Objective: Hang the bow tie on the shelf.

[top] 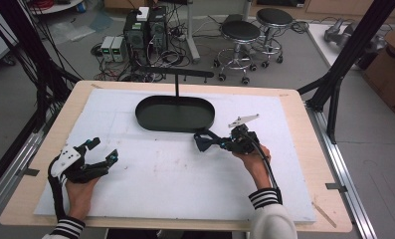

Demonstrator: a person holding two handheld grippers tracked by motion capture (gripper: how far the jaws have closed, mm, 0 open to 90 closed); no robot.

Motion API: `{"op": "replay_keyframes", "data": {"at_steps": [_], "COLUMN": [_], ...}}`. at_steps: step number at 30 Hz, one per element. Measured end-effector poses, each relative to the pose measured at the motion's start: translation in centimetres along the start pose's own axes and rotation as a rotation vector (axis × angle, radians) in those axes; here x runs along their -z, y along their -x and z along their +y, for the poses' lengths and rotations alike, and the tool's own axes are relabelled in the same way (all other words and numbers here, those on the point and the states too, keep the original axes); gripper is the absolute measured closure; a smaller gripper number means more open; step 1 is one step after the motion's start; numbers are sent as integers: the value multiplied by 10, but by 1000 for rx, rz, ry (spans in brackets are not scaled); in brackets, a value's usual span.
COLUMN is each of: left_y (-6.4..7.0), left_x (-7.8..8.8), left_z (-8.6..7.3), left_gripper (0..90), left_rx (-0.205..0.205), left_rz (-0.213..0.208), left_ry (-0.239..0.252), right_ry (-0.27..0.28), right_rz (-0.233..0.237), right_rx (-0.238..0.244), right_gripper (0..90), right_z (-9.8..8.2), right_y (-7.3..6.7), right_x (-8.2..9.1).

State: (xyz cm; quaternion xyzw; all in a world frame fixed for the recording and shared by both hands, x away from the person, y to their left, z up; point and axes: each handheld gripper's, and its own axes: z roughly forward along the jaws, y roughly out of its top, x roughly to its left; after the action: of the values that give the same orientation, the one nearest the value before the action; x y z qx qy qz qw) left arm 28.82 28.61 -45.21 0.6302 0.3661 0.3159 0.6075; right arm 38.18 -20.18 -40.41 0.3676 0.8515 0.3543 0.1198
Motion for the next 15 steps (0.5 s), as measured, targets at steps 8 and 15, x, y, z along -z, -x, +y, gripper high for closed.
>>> {"op": "replay_keyframes", "data": {"at_steps": [8,15], "left_y": [0,0], "left_x": [0,0], "left_z": [0,0], "left_gripper": [166,166], "left_rx": [0,0], "left_rz": [0,0], "left_ry": [-1,-1], "right_ry": [148,240], "right_rz": [-40,-78], "right_rx": [45,70], "right_gripper": [802,802], "right_z": [7,13], "right_y": [-5,-8], "right_x": [14,23]}}
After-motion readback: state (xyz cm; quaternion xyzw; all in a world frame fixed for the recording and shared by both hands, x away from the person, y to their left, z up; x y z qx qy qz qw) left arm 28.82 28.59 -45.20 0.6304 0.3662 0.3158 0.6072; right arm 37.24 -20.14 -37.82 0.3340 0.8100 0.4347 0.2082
